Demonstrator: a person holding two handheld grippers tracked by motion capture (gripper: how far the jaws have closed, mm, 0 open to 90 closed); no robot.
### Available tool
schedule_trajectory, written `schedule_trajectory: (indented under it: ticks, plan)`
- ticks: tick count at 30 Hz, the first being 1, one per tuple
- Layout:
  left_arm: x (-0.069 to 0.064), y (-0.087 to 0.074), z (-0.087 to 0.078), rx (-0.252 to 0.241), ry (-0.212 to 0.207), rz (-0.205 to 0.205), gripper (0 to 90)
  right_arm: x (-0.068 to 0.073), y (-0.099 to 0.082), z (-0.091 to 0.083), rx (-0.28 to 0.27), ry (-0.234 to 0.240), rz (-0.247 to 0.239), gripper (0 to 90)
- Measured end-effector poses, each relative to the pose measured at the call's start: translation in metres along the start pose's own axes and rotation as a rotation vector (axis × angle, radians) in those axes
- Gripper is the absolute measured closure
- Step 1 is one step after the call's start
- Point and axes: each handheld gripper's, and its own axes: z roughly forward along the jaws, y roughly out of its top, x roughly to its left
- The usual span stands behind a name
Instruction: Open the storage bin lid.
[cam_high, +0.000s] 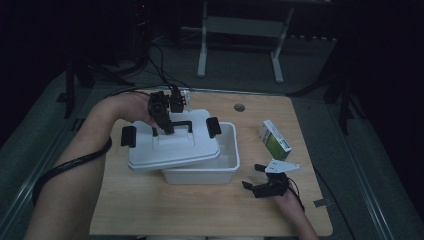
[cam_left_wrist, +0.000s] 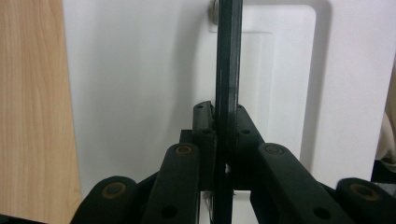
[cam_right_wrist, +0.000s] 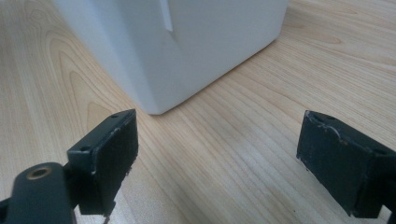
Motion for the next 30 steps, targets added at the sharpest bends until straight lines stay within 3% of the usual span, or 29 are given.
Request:
schedule_trajectory:
  ticks: [19, 30]
  plan:
    - [-0.007, -0.063, -0.004, -0.010, 0.002, -0.115, 83.9, 0.001, 0.000, 0.001, 0.011, 0.005, -0.005, 12.4]
    - [-0.018, -0.105, -0.017, -0.023, 0.029, -0.199, 83.9, 0.001, 0.000, 0.001, 0.014, 0.004, -0.008, 12.4]
